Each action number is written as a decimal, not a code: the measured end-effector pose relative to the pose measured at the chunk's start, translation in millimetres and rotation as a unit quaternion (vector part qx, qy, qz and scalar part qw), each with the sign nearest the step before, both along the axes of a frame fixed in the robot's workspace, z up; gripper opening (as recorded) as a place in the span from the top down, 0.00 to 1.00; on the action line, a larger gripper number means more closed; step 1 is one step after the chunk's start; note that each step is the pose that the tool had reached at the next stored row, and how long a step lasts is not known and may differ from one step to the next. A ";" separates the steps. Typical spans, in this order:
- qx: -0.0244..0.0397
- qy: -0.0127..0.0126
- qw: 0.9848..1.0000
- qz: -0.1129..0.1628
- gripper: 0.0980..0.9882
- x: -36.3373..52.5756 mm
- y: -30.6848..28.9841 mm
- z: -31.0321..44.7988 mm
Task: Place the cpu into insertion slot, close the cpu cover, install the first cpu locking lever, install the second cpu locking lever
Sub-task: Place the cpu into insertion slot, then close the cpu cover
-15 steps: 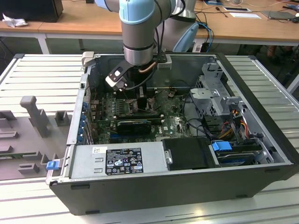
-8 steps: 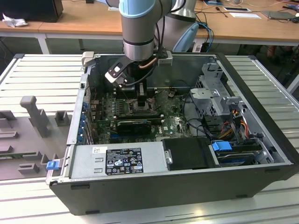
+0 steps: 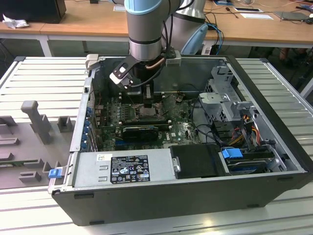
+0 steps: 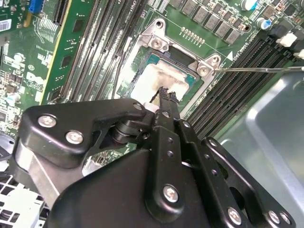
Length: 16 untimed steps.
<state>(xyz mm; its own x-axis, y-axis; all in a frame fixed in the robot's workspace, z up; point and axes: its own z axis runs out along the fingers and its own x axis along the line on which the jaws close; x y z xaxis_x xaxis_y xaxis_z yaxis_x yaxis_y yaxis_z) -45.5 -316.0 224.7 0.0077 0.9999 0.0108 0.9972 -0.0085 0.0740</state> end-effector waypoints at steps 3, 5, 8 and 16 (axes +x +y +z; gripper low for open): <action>0.000 0.000 1.000 0.000 0.99 0.0 0.0 3.4; 0.000 0.000 1.000 0.000 0.99 0.0 0.0 3.5; 0.000 0.000 1.000 -0.001 0.99 4.6 -0.1 3.5; 0.000 0.000 1.000 -0.001 0.99 11.0 -0.5 12.5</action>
<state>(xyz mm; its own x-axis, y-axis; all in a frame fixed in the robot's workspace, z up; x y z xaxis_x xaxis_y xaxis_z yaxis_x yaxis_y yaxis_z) -34.4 -316.5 237.2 0.0091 0.9999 0.0111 0.9972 -0.0099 0.0739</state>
